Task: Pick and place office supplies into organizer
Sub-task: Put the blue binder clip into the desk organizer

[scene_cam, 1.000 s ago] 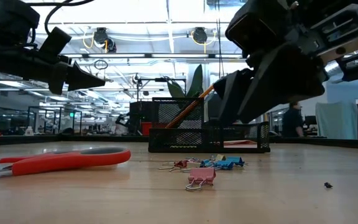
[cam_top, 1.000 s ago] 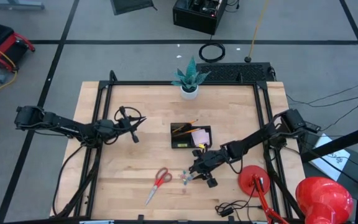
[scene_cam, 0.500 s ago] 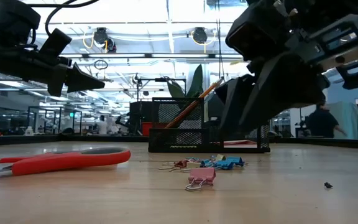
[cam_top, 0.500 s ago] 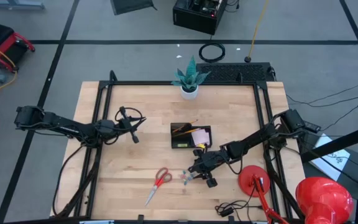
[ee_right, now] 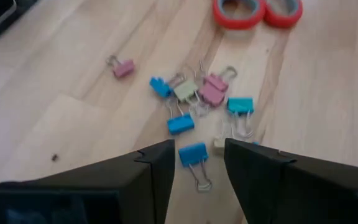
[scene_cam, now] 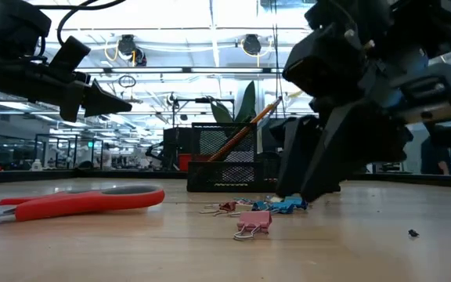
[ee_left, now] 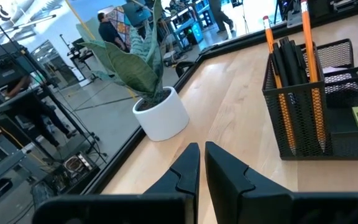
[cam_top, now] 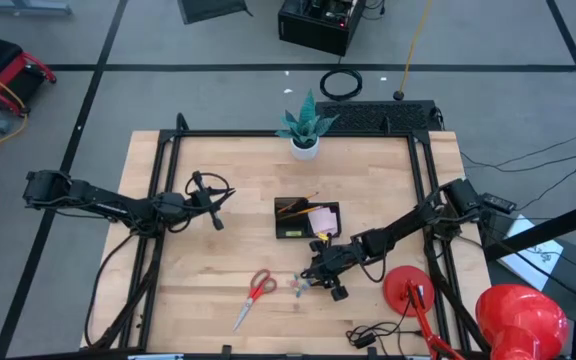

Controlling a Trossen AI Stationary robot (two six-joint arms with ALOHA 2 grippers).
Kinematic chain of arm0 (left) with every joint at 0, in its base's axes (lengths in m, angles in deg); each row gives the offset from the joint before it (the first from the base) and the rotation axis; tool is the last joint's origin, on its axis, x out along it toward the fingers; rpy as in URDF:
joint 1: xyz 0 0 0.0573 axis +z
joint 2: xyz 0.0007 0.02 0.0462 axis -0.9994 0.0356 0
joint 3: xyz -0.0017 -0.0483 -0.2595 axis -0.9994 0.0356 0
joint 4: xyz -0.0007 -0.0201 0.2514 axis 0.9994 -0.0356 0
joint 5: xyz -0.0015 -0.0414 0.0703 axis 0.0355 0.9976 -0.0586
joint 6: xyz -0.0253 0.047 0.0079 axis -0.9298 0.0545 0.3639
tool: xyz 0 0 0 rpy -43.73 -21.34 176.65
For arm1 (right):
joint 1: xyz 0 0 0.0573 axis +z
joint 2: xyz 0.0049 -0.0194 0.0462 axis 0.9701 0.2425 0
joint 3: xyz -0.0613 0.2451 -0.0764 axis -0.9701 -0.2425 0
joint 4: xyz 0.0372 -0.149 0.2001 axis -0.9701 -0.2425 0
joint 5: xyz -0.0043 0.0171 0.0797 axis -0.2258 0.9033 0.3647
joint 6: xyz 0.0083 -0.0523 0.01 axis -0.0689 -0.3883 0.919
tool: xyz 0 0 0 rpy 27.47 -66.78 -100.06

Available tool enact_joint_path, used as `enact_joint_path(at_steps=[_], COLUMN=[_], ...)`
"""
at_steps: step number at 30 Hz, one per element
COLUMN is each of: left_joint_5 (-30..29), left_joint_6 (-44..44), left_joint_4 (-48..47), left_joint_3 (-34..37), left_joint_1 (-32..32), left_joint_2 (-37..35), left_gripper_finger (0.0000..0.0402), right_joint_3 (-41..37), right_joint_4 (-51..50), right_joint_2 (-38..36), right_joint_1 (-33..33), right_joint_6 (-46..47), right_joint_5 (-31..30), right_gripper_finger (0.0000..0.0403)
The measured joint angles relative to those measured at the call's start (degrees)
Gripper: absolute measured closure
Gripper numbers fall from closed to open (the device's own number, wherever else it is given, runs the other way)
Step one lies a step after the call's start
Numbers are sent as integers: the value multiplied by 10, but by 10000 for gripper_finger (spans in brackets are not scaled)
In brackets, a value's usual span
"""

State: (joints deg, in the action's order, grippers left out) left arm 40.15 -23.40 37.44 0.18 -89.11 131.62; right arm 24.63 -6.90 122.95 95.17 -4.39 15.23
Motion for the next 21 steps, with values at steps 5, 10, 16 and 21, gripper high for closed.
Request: enact_joint_path(at_steps=[5, 10, 16, 21], left_joint_5=[0, 0, 0, 0], left_joint_6=[0, 0, -1, -2], left_joint_4=[-3, -7, -17, -16], left_joint_3=[0, 0, 0, 0], left_joint_1=[0, 0, 0, 0], left_joint_2=[0, 0, 0, 0], left_gripper_finger=[371, 371, 371, 371], right_joint_3=[0, 0, 0, 1], right_joint_4=[0, -1, -1, -6], right_joint_2=[7, 6, 6, 6], right_joint_1=[-5, -5, -5, -5], right_joint_6=[1, 8, 14, 25], right_joint_5=[1, 1, 1, 1], right_gripper_finger=[273, 273, 273, 273])
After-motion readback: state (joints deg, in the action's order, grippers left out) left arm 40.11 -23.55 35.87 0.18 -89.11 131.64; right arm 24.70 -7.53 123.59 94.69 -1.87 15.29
